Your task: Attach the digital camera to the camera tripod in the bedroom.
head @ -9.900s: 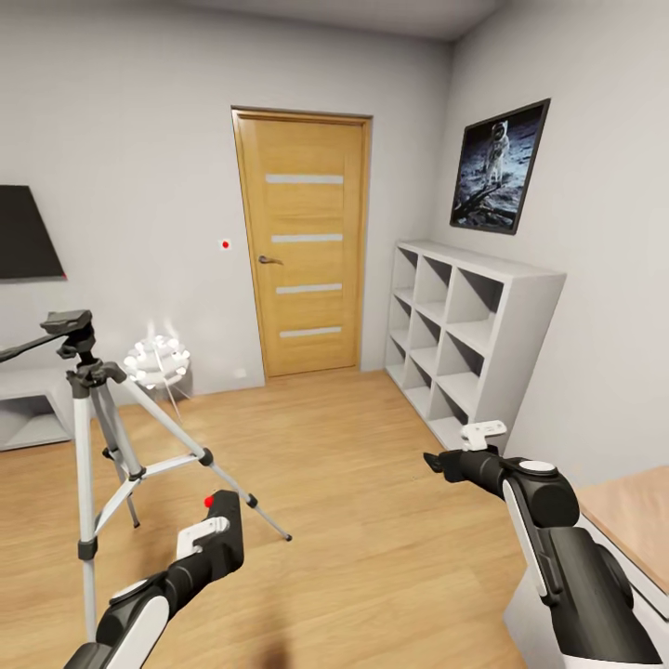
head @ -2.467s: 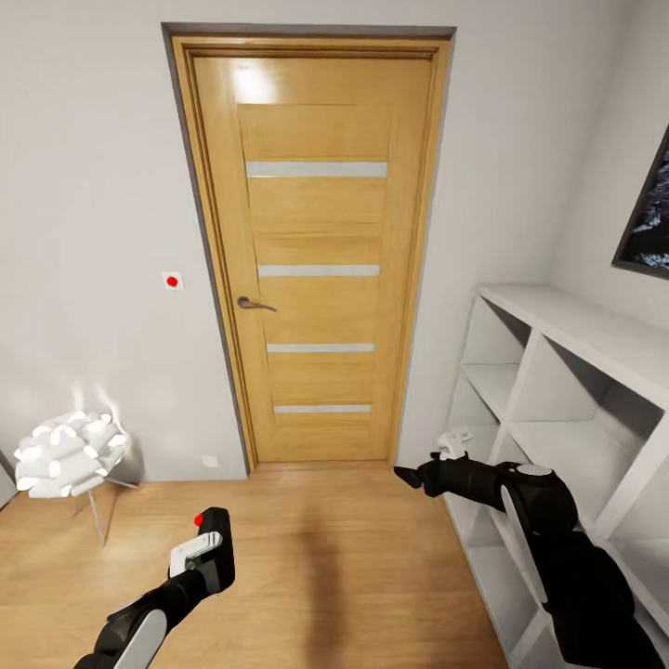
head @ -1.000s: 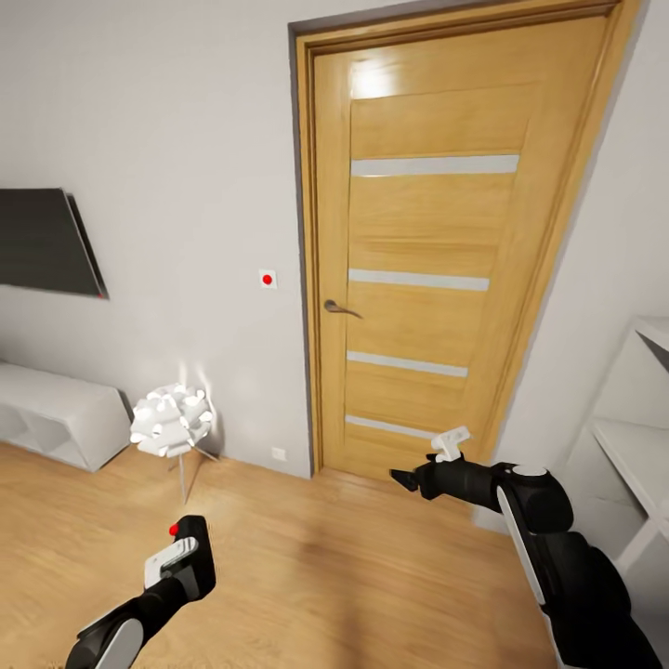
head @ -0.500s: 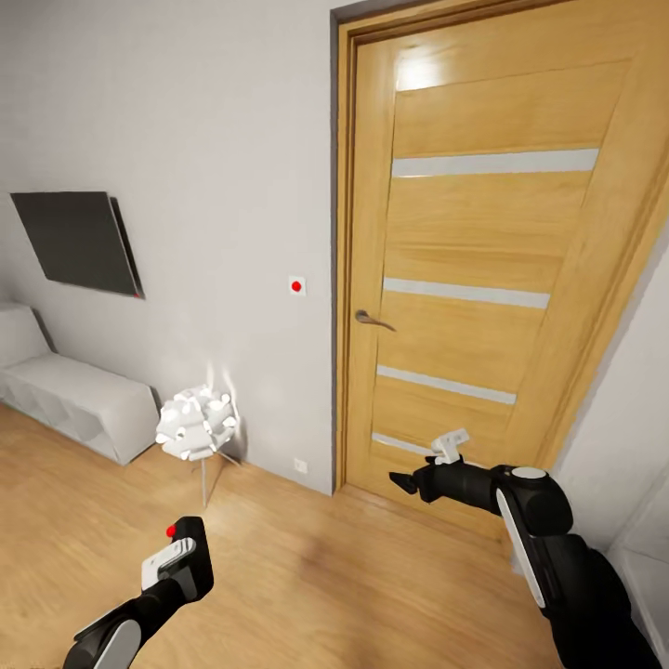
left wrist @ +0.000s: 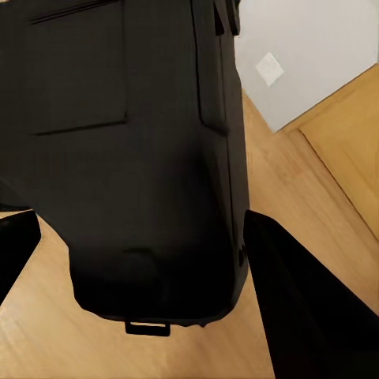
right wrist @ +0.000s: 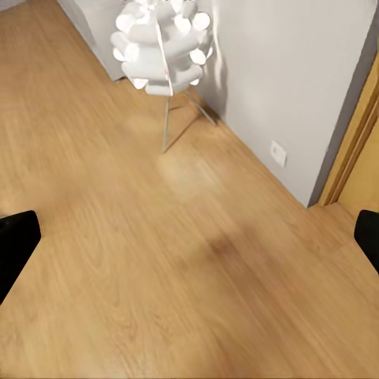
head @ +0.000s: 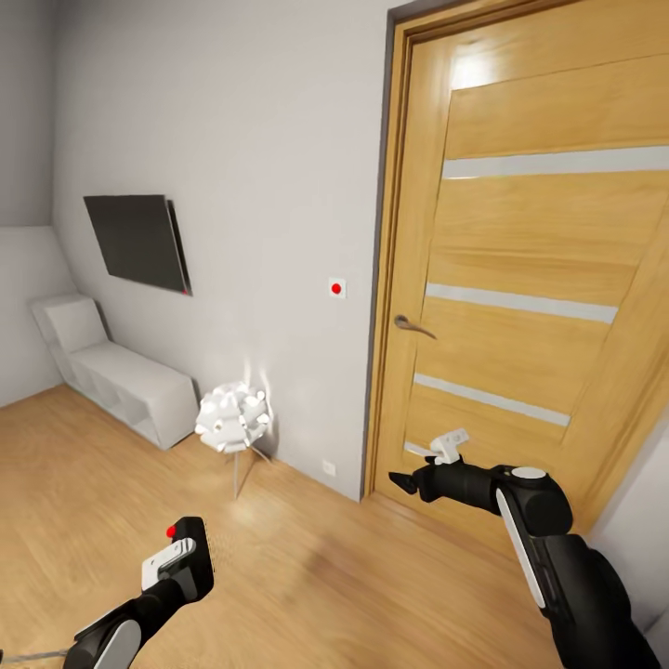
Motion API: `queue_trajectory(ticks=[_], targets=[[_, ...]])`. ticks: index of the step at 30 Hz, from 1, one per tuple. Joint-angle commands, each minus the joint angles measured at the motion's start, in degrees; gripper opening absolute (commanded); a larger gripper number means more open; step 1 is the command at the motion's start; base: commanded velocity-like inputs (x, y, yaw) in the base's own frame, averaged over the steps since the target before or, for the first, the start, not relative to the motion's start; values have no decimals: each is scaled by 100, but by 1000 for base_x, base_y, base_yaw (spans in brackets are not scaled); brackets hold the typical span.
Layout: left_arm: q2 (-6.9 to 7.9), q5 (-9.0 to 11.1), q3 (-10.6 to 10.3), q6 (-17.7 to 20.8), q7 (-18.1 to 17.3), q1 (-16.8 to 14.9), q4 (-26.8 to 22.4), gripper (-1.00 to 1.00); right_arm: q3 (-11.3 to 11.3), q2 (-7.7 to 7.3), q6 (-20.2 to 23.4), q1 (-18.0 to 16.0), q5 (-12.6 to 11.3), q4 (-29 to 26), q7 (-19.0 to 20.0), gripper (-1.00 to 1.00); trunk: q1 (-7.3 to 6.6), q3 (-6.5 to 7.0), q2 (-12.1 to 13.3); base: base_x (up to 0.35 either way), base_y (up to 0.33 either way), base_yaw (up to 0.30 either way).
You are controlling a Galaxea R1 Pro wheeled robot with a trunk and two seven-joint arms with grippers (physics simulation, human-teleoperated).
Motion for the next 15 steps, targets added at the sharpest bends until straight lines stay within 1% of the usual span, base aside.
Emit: queue_trajectory(ticks=[1,7,10,15], targets=[[5,51,-15,11,41,-6,-8,-100,3,-3,8,-5,59,-8,48,100,3,-8,-10,104,-56,267],[5,46,-11,11,41,-5,-7,-100,73,-7,-45,18,62,-8,46,100,3,14,-10,205,-133,245],[5,46,-14,11,41,-5,-6,-100,121,-5,-178,45,63,-8,48,100,3,26,-10,247,-165,240],[5,46,-9,11,41,-5,-6,-100,140,-6,-247,62,63,-8,48,100,3,47,-10,257,-174,246]])
